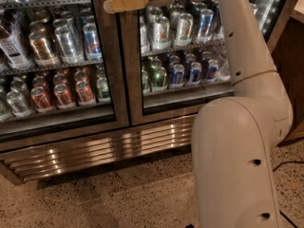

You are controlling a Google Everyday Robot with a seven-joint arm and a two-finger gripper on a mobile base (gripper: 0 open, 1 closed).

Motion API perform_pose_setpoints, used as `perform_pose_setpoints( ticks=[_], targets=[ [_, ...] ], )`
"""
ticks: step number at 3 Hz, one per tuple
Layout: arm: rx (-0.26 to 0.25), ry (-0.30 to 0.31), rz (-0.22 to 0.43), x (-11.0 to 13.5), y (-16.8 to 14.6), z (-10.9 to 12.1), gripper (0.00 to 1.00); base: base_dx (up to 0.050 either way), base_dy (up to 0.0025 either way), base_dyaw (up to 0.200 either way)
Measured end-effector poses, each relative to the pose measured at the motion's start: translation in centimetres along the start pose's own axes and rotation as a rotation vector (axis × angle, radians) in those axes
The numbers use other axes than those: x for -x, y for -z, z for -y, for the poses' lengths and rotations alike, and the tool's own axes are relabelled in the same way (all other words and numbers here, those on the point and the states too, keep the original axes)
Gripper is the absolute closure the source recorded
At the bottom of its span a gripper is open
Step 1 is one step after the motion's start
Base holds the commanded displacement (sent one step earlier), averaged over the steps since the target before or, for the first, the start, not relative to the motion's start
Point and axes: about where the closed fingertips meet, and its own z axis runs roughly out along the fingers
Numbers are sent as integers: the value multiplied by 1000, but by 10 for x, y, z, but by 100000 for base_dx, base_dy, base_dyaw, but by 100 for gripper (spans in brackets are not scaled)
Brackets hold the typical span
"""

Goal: Open right fridge door

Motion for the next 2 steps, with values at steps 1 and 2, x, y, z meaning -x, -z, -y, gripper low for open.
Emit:
perform_pose_setpoints(
  ticks=[1,2],
  targets=[
    [0,0,0,0,0,0,66,0,0,0],
    [0,0,0,-1,5,2,89,0,0,0]
  ],
)
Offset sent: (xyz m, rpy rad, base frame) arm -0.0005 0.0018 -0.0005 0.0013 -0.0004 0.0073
